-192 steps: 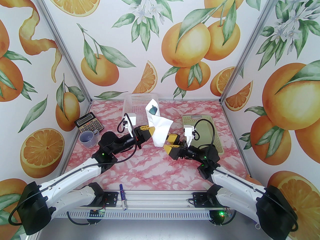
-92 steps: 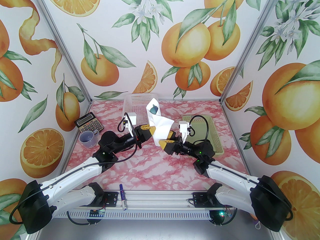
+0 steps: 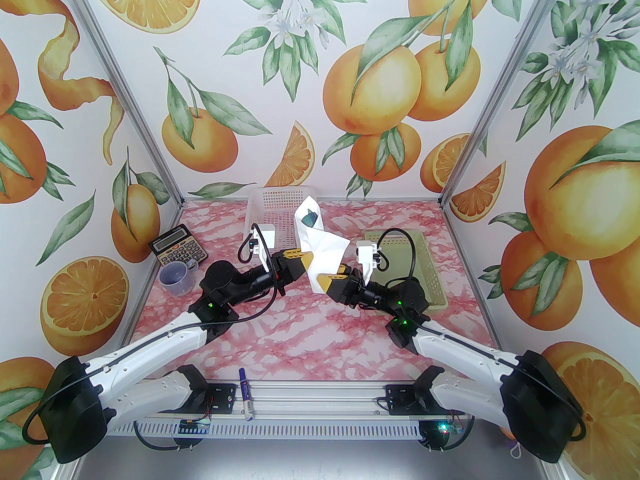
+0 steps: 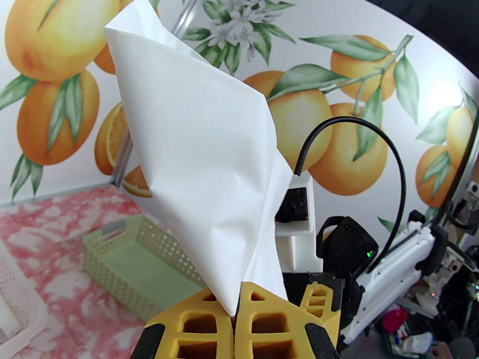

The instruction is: Place the utensils on the paper napkin and roll it up

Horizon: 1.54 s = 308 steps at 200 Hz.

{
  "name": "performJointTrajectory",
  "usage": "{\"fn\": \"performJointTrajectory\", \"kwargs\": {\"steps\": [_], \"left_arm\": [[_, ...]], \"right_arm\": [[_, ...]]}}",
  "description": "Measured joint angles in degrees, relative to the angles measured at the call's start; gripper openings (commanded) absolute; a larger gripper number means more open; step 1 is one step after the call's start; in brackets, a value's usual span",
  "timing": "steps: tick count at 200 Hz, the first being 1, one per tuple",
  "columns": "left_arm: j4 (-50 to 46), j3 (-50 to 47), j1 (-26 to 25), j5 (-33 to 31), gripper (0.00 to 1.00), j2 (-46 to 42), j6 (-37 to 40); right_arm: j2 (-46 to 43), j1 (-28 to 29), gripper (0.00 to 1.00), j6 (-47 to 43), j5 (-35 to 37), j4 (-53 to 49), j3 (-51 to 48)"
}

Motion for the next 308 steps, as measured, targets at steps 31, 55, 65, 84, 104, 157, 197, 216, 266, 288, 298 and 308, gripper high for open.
{"fn": "performJointTrajectory", "kwargs": {"steps": [31, 55, 65, 84, 104, 157, 197, 216, 266, 288, 298, 308], "left_arm": [[-0.02, 0.07, 0.04, 0.5, 0.13, 0.04, -0.44], [-0.26, 0.15, 0.37, 1.05, 0.29, 0.04, -1.09], [-0.37, 0.17, 0.72, 1.07, 0.35, 0.02, -0.72], [-1.29, 0.17, 1.33, 1.03, 0.43, -0.39, -0.9], [-2.4, 0.17, 1.92, 1.14, 0.51, -1.44, -0.98], [-4.57, 0.04, 3.17, 1.2, 0.95, -7.52, 0.39], [-2.19, -4.15, 3.28, -1.49, 1.0, -13.53, 1.09], [-1.07, -5.53, 3.3, -1.81, 1.0, -14.21, 0.63], [2.82, -5.51, 3.28, 4.46, 0.93, -10.4, -1.16], [3.56, -4.9, 3.3, 6.82, 0.9, -7.52, -2.43], [4.31, -4.79, 3.3, 7.56, 0.89, -6.64, -3.02], [5.27, -4.57, 3.28, 8.35, 0.86, -5.7, -3.89]], "right_arm": [[-1.49, 0.0, 0.12, -0.46, 0.72, -3.06, 0.02], [-3.28, 0.0, 0.04, -1.14, 1.07, -5.75, 0.02], [-3.72, 0.0, 0.02, -1.36, 1.2, -6.32, 0.02], [-4.17, 0.0, 0.0, -1.64, 1.36, -7.3, 0.02], [-4.26, 0.0, 0.0, -1.97, 1.44, -8.07, 0.02], [-4.26, 0.0, 0.0, -2.51, 1.44, -8.5, 0.09], [-4.26, 0.0, 0.0, -2.43, 1.42, -8.17, 1.25], [-4.13, 0.0, 0.0, -1.86, 1.31, -6.75, 1.64], [-2.23, 0.22, 0.0, 0.76, -0.13, -2.21, 2.56], [-2.12, 0.68, 0.0, 0.94, -0.42, -1.99, 2.69], [-2.12, 0.76, 0.0, 0.96, -0.55, -1.81, 2.69], [-2.1, 0.92, 0.0, 0.96, -0.61, -1.53, 2.69]]}}
